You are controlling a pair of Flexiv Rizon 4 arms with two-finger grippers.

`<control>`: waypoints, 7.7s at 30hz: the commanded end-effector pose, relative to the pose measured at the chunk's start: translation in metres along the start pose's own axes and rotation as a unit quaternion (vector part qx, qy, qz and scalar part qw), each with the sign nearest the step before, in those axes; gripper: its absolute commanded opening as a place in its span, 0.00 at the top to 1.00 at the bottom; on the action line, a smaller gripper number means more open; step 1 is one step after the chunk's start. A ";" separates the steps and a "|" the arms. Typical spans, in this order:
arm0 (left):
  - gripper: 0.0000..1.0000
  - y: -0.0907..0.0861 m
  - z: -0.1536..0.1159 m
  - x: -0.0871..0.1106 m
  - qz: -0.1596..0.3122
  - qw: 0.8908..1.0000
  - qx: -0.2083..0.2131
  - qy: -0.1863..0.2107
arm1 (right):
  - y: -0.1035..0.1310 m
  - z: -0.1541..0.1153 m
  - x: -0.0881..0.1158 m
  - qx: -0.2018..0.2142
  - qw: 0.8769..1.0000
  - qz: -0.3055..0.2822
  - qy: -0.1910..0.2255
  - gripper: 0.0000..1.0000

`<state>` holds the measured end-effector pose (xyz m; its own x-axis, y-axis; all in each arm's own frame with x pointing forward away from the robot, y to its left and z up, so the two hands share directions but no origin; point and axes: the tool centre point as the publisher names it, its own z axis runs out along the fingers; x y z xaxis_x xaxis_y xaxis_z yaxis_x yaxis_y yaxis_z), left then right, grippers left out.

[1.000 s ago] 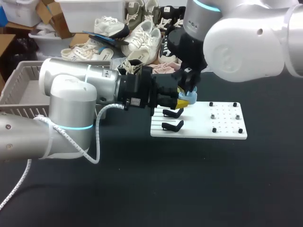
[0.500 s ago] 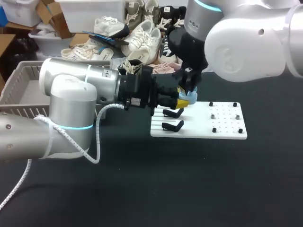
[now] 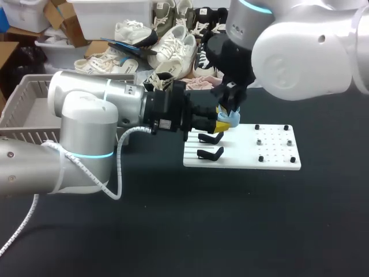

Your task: Pick up each earbud case from the left stands, insert the matching earbuds, close the lid, and place the case in the box.

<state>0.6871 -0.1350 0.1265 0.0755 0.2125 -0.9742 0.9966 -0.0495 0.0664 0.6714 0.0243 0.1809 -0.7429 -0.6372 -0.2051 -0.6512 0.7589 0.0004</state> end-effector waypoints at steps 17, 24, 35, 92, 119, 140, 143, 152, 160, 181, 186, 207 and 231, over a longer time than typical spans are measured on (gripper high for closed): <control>1.00 0.001 -0.001 0.000 0.000 1.000 0.002 0.000 | 0.001 0.003 0.000 0.000 1.000 -0.001 0.001 1.00; 1.00 0.001 -0.001 0.000 0.000 1.000 0.002 0.000 | 0.001 0.002 -0.002 0.001 1.000 -0.001 0.001 1.00; 1.00 0.001 -0.001 0.000 0.000 1.000 0.002 0.000 | 0.002 0.006 -0.004 0.000 1.000 -0.003 0.006 1.00; 1.00 0.001 -0.001 0.000 0.000 1.000 0.002 0.000 | -0.041 -0.017 -0.032 0.038 0.996 0.070 -0.047 0.68; 1.00 0.001 -0.001 0.000 0.000 1.000 0.002 0.000 | -0.050 0.017 -0.028 0.025 0.993 0.117 -0.016 0.69; 1.00 0.001 -0.001 0.000 0.000 1.000 0.002 0.000 | -0.027 0.009 -0.009 0.011 0.991 0.128 -0.033 0.70; 1.00 0.001 -0.001 0.000 0.000 1.000 0.002 0.000 | -0.026 0.007 -0.005 0.007 0.990 0.139 -0.038 0.71; 1.00 0.001 -0.001 0.000 0.000 1.000 0.002 0.000 | -0.035 -0.008 0.033 -0.018 0.973 0.215 -0.078 0.70; 1.00 0.011 -0.041 -0.001 0.013 0.999 -0.035 0.002 | -0.036 0.001 0.074 -0.025 0.955 0.285 -0.078 0.69; 1.00 0.048 -0.229 0.040 0.000 0.983 -0.157 0.097 | -0.013 0.009 0.103 -0.006 0.933 0.358 -0.033 0.71; 1.00 0.063 -0.256 0.074 -0.028 0.980 -0.155 0.120 | -0.004 0.009 0.102 0.008 0.929 0.369 -0.021 0.72; 1.00 0.132 -0.316 0.132 -0.065 0.977 -0.146 0.143 | 0.028 0.015 0.102 0.031 0.907 0.420 0.016 0.73; 0.92 0.141 -0.299 0.163 -0.101 0.975 -0.110 0.163 | 0.033 0.015 0.115 0.036 0.898 0.438 0.021 0.73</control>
<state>0.8462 0.1853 0.0399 -0.1473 0.4906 -0.8588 0.9654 0.2602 -0.0170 0.5668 -0.0214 0.1410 -0.9714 0.2053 -0.1193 0.1967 0.9772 0.0799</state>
